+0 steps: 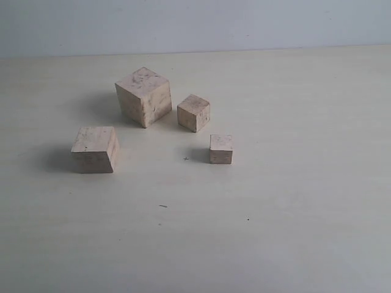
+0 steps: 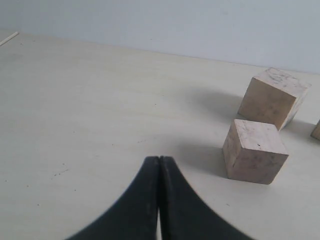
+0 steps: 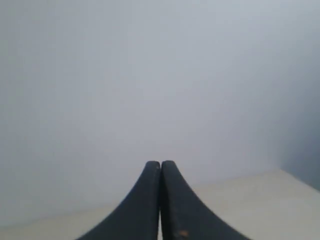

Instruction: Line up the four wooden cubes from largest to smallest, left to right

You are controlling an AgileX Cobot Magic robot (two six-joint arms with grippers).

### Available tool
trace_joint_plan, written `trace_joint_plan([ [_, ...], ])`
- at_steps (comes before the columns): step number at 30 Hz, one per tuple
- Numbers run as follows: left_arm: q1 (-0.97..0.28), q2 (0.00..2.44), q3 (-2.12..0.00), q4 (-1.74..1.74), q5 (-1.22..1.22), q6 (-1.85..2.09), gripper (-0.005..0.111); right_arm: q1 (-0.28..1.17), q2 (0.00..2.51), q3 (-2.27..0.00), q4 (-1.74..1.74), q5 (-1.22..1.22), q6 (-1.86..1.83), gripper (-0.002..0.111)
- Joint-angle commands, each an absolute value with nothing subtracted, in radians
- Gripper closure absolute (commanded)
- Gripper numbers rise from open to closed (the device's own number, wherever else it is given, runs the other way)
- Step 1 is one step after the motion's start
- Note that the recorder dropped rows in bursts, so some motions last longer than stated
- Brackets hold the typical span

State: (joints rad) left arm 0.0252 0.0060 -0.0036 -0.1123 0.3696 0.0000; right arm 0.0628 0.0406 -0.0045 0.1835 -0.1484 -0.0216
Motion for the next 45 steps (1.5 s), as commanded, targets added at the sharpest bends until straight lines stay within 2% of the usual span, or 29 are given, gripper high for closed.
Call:
trace_joint_plan([
  [1,0.019,0.0,0.0,-0.111,0.36,0.0,0.107,0.058,0.035,-0.062,0.184,-0.265,0.097,0.108],
  [5,0.019,0.0,0.0,-0.111,0.36,0.0,0.107,0.058,0.137,-0.322,0.173,-0.138,0.095,0.108],
  [7,0.019,0.0,0.0,-0.111,0.36,0.0,0.107,0.058,0.285,-0.536,0.173,-0.02,0.095,0.108],
  [10,0.019,0.0,0.0,-0.111,0.36,0.0,0.107,0.064,0.482,-0.742,0.199,0.111,0.097,0.108],
  [13,0.019,0.0,0.0,-0.111,0.36,0.0,0.107,0.199,0.673,-0.937,0.367,0.208,0.097,0.108],
  [15,0.019,0.0,0.0,-0.111,0.36,0.0,0.107,0.249,0.734,-0.99,0.438,0.232,0.097,0.108],
  [23,0.019,0.0,0.0,-0.111,0.36,0.0,0.107,0.28,0.877,-1.043,0.53,0.034,0.097,0.108],
  [31,0.019,0.0,0.0,-0.111,0.36,0.0,0.107,0.28,0.911,-1.043,0.53,-0.043,0.097,0.108],
  [35,0.019,0.0,0.0,-0.111,0.36,0.0,0.107,0.28,0.95,-1.043,0.494,0.058,0.088,0.108],
  [41,0.019,0.0,0.0,-0.111,0.36,0.0,0.107,0.383,1.116,-1.043,0.496,0.469,-0.064,0.108],
  [45,0.019,0.0,0.0,-0.111,0.36,0.0,0.107,0.481,1.287,-1.043,0.534,0.463,-0.323,0.108],
])
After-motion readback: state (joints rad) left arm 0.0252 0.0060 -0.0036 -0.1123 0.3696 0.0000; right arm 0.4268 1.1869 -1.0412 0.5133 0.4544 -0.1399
